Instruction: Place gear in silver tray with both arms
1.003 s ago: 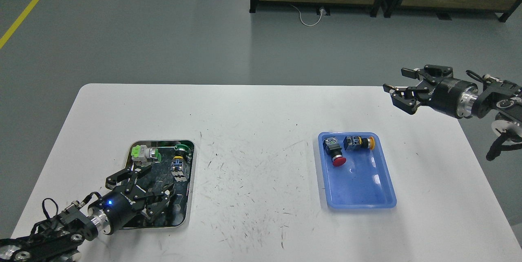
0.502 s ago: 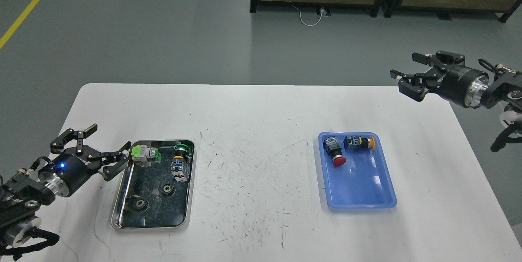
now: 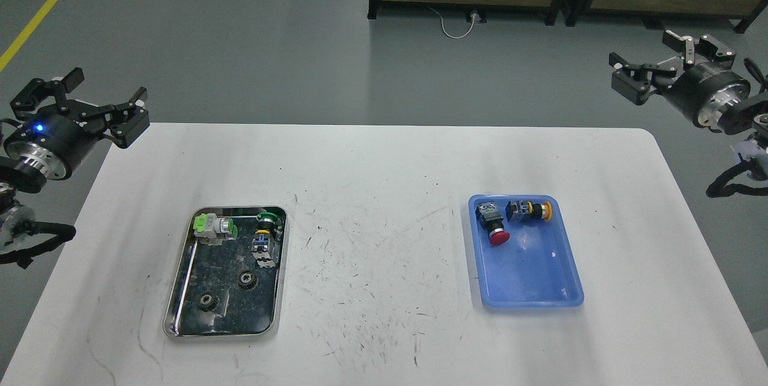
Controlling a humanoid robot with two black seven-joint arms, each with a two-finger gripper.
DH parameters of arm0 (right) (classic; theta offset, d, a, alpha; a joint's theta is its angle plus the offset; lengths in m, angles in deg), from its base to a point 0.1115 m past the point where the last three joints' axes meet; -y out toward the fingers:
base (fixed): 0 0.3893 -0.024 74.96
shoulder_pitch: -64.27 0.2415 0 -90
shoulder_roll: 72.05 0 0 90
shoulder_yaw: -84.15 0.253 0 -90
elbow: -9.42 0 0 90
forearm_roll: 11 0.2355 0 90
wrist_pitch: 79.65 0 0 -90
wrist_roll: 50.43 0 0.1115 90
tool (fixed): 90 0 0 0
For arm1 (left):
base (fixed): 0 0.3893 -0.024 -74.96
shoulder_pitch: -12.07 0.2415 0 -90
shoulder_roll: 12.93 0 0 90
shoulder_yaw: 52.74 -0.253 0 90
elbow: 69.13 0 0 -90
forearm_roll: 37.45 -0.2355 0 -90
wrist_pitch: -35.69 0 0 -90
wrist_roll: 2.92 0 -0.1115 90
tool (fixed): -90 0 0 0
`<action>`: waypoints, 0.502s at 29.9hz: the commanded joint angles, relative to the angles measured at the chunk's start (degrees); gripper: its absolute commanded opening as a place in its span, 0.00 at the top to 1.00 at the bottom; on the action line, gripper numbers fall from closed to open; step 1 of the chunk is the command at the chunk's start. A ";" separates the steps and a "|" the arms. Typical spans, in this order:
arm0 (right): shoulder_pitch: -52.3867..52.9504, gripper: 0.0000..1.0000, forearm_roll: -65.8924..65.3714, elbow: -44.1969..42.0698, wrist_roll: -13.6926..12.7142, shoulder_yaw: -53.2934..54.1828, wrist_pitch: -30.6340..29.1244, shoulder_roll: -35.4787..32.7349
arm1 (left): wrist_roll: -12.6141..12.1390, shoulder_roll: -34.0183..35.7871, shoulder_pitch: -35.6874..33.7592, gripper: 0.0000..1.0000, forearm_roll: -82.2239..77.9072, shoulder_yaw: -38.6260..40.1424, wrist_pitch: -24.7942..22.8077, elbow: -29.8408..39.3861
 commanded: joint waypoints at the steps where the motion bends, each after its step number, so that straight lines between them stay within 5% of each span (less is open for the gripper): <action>1: 2.37 0.05 3.34 -2.58 -0.39 0.09 0.62 0.63 | -1.17 0.16 -4.97 0.01 4.45 -2.24 -0.26 -0.51; 9: 9.31 0.05 5.27 -10.40 -2.41 0.01 1.68 4.93 | -2.31 -0.10 -14.91 0.01 9.20 -9.37 -1.93 -3.85; 15: 13.98 0.05 9.13 -14.97 -6.01 -0.61 2.21 9.15 | -5.57 -1.07 -19.57 0.02 12.99 -9.55 -3.34 -7.98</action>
